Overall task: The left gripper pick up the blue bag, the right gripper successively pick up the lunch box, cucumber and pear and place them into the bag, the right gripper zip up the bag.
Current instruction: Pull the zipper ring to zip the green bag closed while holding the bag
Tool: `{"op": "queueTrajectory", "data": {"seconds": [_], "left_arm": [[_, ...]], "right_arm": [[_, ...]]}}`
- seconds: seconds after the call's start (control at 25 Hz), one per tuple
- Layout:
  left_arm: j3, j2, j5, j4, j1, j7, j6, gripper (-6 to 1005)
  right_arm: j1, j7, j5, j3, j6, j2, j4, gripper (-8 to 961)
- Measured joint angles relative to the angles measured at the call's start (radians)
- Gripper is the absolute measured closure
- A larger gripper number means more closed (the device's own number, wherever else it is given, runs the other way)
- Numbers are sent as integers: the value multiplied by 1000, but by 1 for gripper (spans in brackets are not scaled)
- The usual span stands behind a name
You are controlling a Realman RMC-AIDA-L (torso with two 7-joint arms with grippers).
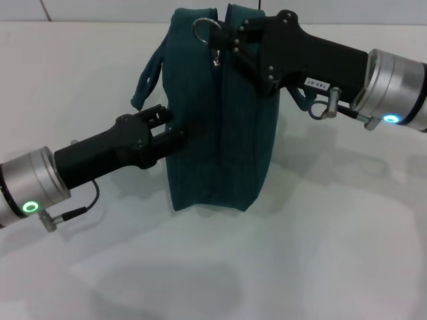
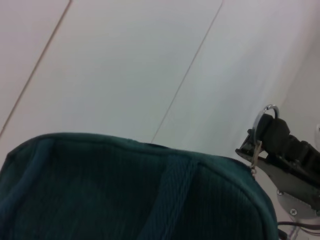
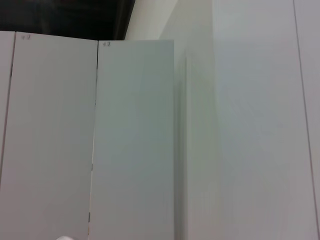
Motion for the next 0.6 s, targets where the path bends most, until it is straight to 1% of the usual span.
{"op": "queueTrajectory", "data": {"seconds": [0.04,0.28,0.4,0.6], "left_arm": [[0,0,-1,0,-1,3,0,218],[0,1,-6,-1,-2,5,1,441],[2,3,-2,-1,-2,5,3,646],[33,7,17,7,3,8,28,769]], "right_arm": [[-2,0,0,0,0,0,0,915],[-10,0,5,0,-2,0,0,913],[-15,0,19,0,-2,0,1,912],[-32,8,62,1,5,0,1,910]]}}
